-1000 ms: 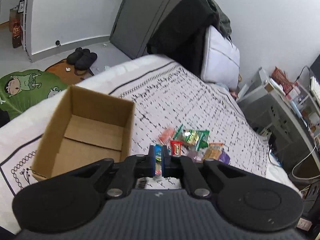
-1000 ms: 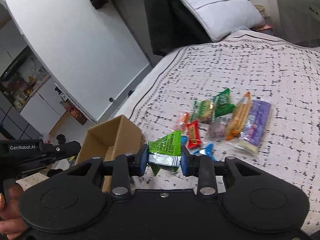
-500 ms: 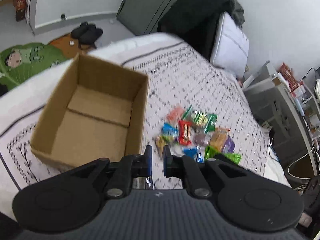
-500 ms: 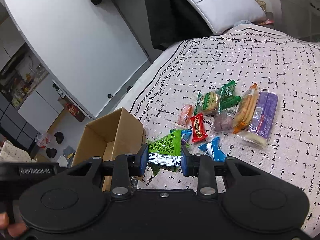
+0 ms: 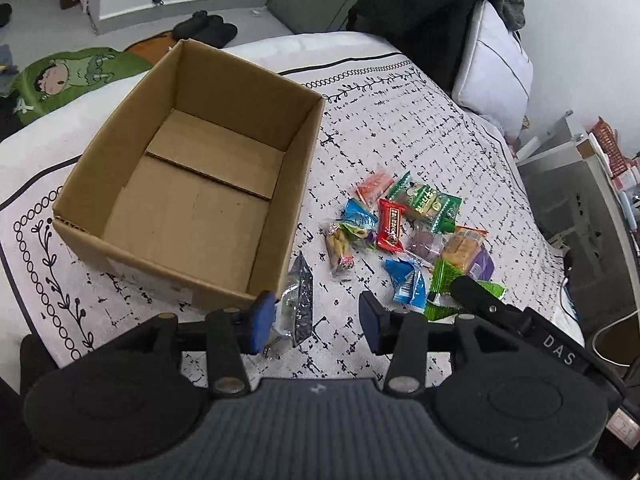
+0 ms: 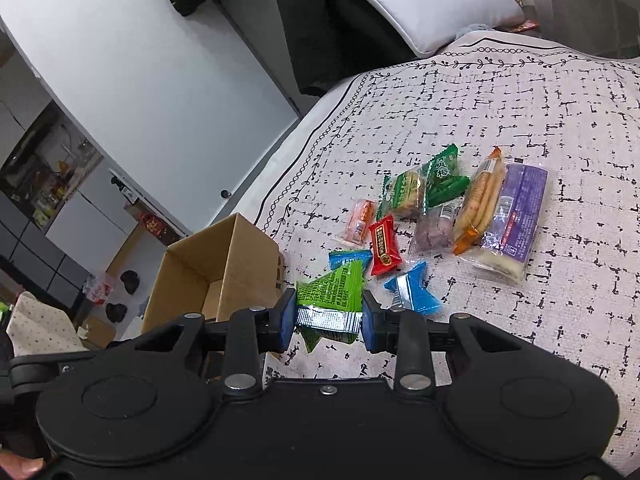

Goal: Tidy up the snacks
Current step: 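Lift the green packet with the right gripper while the left carries its packet toward the box, then lower both held packets into the cardboard box and open both grippers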

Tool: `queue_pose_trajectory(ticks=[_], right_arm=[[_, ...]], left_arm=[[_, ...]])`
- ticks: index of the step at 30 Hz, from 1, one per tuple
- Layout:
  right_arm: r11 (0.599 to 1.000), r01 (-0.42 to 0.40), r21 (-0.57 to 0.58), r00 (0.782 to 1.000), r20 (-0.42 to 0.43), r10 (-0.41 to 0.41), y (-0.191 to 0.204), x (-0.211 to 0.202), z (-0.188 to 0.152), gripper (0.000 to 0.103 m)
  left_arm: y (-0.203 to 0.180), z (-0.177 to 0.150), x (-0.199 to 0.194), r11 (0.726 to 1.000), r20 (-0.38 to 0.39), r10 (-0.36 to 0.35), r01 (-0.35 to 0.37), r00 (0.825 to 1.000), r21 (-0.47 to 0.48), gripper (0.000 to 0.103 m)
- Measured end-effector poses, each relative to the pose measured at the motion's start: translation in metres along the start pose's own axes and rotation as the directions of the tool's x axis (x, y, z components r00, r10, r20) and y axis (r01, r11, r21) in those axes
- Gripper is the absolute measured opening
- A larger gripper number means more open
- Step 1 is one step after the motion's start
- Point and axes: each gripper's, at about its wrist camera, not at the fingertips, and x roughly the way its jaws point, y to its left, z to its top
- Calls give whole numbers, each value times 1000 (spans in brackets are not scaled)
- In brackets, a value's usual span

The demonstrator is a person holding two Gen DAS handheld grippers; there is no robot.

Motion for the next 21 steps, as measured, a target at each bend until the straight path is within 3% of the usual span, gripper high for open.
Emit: queue_pose_trajectory(ticks=[9, 21], right_arm=[[999, -33, 3, 999, -6, 33, -4, -1, 0, 32], [999, -38, -9, 999, -6, 38, -9, -1, -2, 32]], left_arm=[[-9, -12, 0, 997, 20, 56, -55, 998, -50, 45], [-13, -20, 46, 982, -15, 170, -170, 985, -83, 45]])
